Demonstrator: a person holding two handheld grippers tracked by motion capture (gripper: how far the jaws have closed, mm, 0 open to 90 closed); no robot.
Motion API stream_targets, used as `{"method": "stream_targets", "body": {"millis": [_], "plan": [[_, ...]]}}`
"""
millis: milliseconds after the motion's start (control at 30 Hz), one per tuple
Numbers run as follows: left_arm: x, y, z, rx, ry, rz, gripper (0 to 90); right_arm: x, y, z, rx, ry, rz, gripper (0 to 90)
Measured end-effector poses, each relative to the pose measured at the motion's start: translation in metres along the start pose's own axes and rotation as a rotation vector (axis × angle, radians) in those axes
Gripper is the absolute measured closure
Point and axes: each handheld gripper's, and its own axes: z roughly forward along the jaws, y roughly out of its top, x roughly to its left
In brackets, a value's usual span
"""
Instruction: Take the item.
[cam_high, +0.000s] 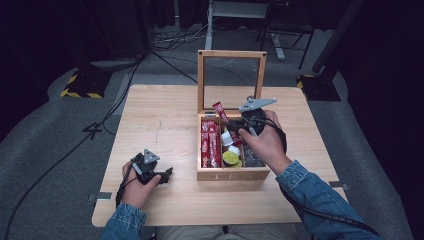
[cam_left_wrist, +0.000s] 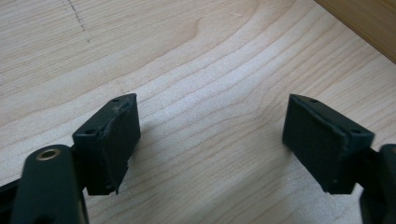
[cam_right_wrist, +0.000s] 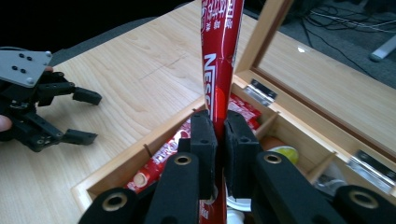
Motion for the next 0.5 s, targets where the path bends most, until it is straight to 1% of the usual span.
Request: {"method": "stream_targets", "body": {"millis": [133,233,333,500], "plan": [[0.0,0.001,0.001,0.01,-0.009,0.014,15.3,-0.009,-0.004,-0.009,-0.007,-0.023,0.011,83.8],[0.0,0.001,0.002,0.006,-0.014,0.011,14.9,-0.016,-0.008,-0.017,-0.013,-0.042,0.022,83.7],[0.003,0.002,0.002,0.011,-0.014,0.025,14.9,-0.025,-0.013,-0.025,-0.017,-0.064,0.04,83.7],[0.005,0.002,0.002,0.012,-0.014,0.026,14.9,-0.039,-0.021,-0.039,-0.018,-0.103,0.064,83.7]]}}
